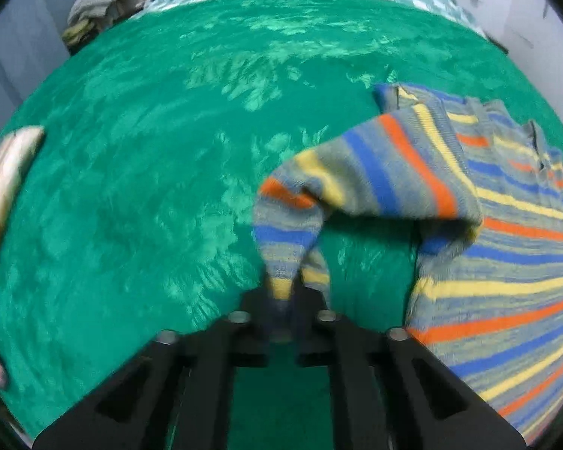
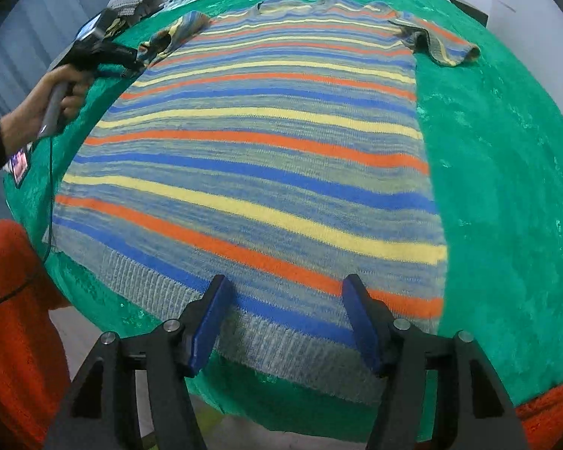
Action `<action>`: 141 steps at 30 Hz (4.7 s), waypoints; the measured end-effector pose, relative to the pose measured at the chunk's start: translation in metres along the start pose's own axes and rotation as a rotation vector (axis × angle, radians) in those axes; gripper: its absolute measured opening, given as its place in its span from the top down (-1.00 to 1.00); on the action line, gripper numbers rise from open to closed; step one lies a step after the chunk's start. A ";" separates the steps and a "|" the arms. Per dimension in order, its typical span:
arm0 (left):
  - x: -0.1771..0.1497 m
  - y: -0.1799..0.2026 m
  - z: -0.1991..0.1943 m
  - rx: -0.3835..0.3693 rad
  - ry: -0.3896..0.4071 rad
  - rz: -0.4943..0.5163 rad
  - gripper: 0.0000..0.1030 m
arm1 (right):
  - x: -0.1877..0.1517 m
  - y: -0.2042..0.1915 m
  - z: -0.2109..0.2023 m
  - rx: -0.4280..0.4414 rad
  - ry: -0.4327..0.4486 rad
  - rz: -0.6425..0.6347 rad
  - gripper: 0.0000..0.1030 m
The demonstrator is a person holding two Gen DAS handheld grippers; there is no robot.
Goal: Fold small clothes
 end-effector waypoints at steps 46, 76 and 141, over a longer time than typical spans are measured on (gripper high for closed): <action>-0.197 -0.062 -0.055 0.278 -0.025 -0.185 -0.87 | 0.309 0.184 0.002 0.130 0.237 0.381 1.00; -0.202 -0.068 -0.051 0.256 -0.022 -0.250 -0.98 | 0.316 0.186 0.002 0.205 0.150 0.393 0.87; 0.174 0.034 0.019 0.021 0.181 0.337 -0.50 | 0.440 0.030 0.131 -0.118 0.163 -0.162 -0.44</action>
Point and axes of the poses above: each gripper's, at about its wrist camera, not at the fingertips, and z roughly the way its jaws point, y to its right, x to its top, the point moved 4 cm from there along z, roughly the way its jaws point, and after that the axes turned 15 degrees about z, right-handed, at the moved point
